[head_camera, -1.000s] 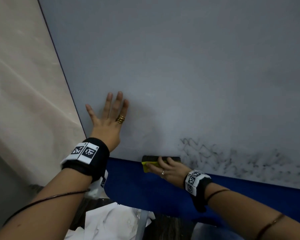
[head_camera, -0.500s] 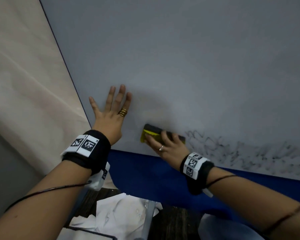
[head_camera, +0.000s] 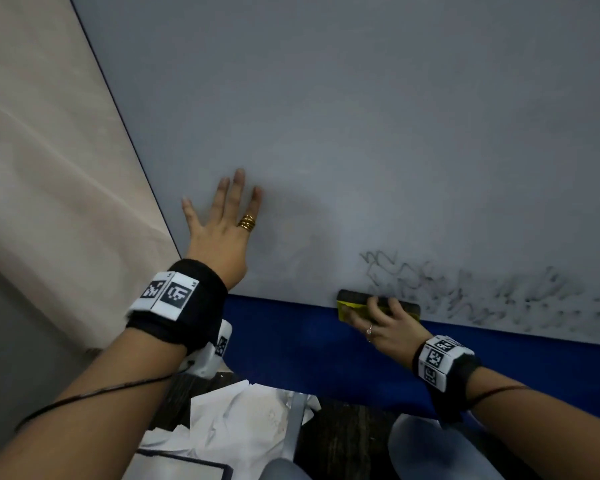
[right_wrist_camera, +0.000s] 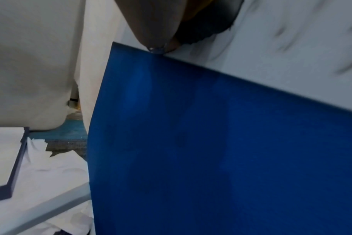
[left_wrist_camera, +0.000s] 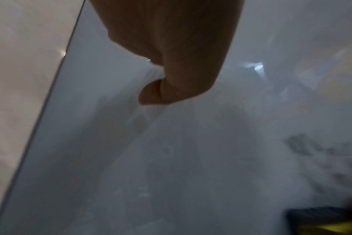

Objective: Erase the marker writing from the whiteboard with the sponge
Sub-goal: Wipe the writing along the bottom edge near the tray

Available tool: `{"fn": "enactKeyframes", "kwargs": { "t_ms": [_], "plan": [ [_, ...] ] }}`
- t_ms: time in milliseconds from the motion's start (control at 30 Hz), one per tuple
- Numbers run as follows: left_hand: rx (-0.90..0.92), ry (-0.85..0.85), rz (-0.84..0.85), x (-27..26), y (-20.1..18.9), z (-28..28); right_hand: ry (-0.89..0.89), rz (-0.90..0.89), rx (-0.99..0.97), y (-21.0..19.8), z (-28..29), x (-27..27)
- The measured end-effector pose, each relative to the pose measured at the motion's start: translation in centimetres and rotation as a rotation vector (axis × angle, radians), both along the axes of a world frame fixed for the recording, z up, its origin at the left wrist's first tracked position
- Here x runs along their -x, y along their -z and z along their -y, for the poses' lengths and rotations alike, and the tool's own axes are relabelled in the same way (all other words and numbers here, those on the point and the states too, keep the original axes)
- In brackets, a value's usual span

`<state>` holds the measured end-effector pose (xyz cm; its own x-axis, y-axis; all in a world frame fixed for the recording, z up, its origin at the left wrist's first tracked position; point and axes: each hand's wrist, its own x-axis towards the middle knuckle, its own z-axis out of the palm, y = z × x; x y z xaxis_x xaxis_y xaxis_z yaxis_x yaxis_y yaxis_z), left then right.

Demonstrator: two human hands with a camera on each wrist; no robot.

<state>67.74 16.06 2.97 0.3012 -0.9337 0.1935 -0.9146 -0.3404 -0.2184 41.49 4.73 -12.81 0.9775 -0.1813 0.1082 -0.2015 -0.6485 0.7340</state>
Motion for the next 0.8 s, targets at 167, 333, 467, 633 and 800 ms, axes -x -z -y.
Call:
{"fn": "enactKeyframes", "kwargs": {
  "t_ms": [167,333,467,633,800],
  "plan": [
    [-0.072,0.082,0.052,4.6,0.9,-0.3,0.098,0.054,-0.182,-2.2,-1.4,-1.7],
    [-0.007,0.165,0.14,7.8,-1.7,1.8,0.075,0.062,-0.189,-5.0,-3.7,-7.9],
    [0.181,0.287,0.19,9.2,-3.0,3.6,0.031,0.272,-0.162,-6.0,-2.5,-7.0],
    [0.382,0.361,0.135,10.4,-3.8,6.5,-0.21,0.776,-0.044,-8.5,3.4,1.2],
    [0.613,0.378,0.044,11.5,-3.0,8.3,-0.263,0.984,-0.069,-7.3,3.8,0.8]
  ]
}}
